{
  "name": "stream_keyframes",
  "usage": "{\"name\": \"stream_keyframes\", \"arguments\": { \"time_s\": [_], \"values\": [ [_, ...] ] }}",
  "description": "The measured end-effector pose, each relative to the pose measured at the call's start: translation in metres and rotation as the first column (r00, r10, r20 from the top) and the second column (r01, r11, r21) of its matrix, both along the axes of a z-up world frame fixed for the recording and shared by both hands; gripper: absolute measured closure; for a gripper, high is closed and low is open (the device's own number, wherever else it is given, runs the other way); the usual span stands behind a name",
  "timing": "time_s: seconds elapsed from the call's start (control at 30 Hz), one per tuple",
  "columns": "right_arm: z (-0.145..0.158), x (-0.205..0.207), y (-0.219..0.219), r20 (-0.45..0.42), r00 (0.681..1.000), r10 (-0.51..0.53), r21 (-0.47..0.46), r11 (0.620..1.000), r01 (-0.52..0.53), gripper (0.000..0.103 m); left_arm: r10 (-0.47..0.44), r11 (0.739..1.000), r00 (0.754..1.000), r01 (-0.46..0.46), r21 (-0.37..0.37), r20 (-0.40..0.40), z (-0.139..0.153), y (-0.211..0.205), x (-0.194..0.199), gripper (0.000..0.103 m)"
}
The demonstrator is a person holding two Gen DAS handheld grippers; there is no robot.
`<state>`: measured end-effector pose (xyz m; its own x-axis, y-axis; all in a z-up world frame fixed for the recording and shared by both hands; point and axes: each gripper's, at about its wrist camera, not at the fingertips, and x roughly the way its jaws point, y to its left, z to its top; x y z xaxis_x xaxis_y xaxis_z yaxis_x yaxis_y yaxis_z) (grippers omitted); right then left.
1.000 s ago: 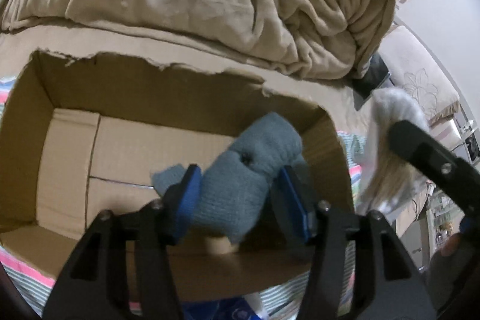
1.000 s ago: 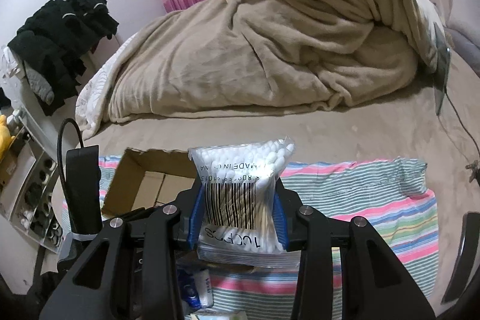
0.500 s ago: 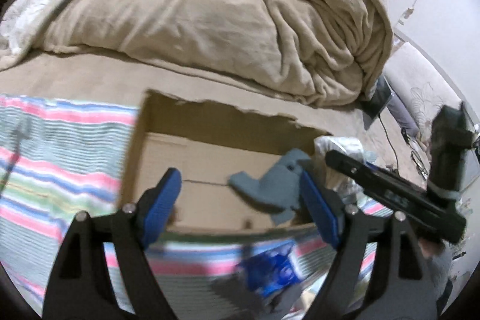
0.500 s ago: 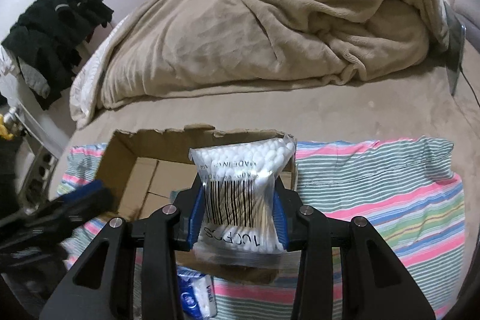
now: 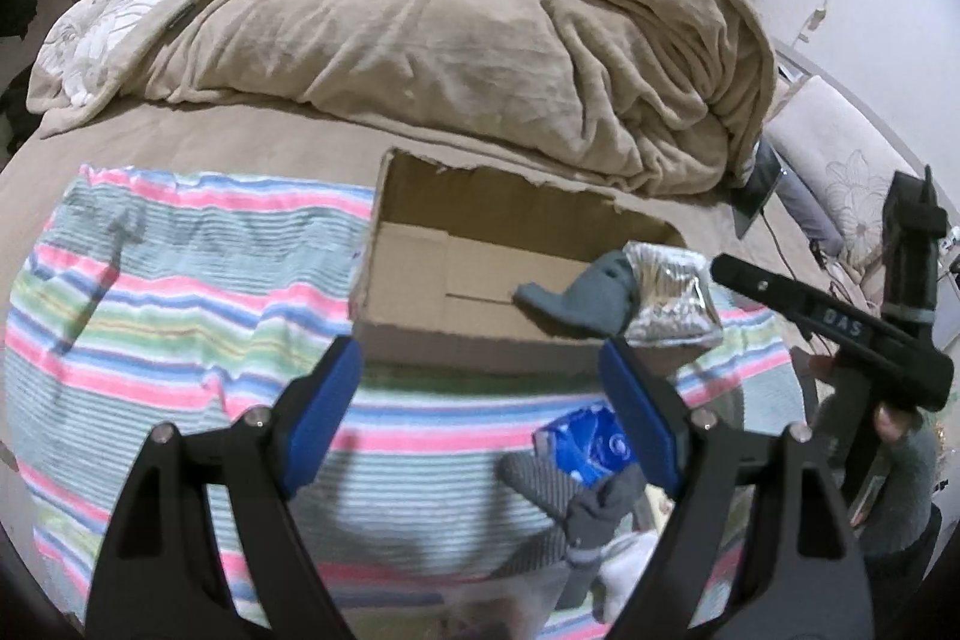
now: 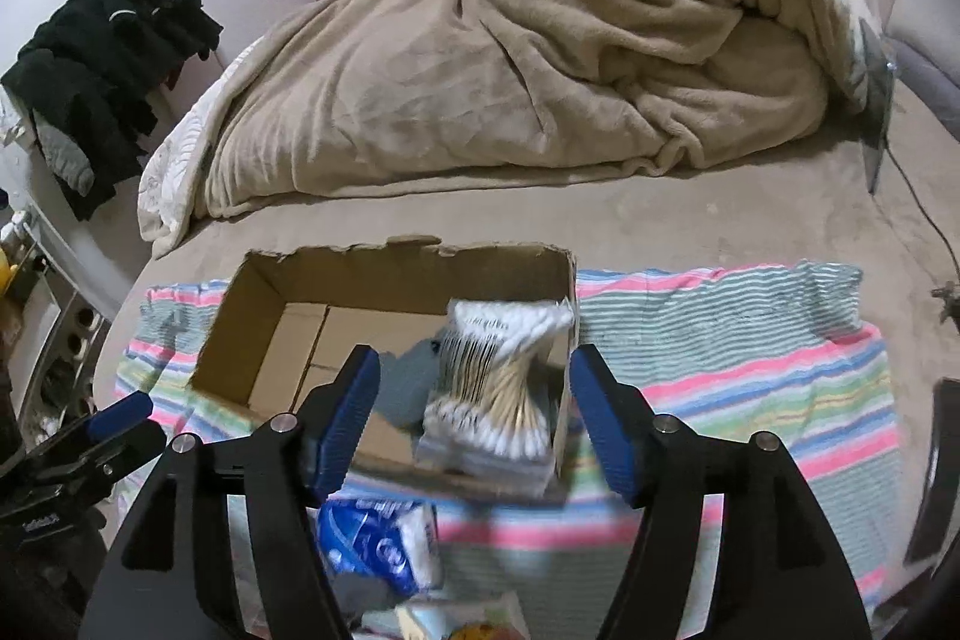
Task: Organize objects
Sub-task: 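Carry the grey sock and cotton swab bag into the box and release both, then grasp the plastic food bag with the left tool while the right tool grasps the white socks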
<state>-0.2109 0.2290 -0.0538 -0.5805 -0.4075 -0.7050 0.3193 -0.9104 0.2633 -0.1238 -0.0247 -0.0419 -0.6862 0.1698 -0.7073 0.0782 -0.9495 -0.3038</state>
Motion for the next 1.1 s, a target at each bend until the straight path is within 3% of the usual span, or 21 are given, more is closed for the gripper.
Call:
{"name": "stream_keyframes", "arguments": {
  "time_s": [0.33, 0.6, 1.1],
  "values": [
    [0.008, 0.057, 0.004, 0.009, 0.999, 0.031, 0.040, 0.999, -0.031, 0.034, -0.012, 1.000, 1.000, 0.012, 0.007, 0.006, -0.003, 0.004, 0.038, 0.020],
    [-0.004, 0.094, 0.004, 0.040, 0.997, 0.059, 0.071, 0.996, -0.062, 0.034, -0.027, 1.000, 0.999, 0.027, -0.008, 0.029, -0.012, 0.006, 0.061, 0.020],
    [-0.044, 0.125, -0.011, 0.141, 0.984, 0.107, 0.090, 0.989, -0.120, 0.034, -0.056, 0.998, 0.993, 0.059, -0.022, 0.106, -0.045, 0.017, 0.085, 0.020]
  ]
}}
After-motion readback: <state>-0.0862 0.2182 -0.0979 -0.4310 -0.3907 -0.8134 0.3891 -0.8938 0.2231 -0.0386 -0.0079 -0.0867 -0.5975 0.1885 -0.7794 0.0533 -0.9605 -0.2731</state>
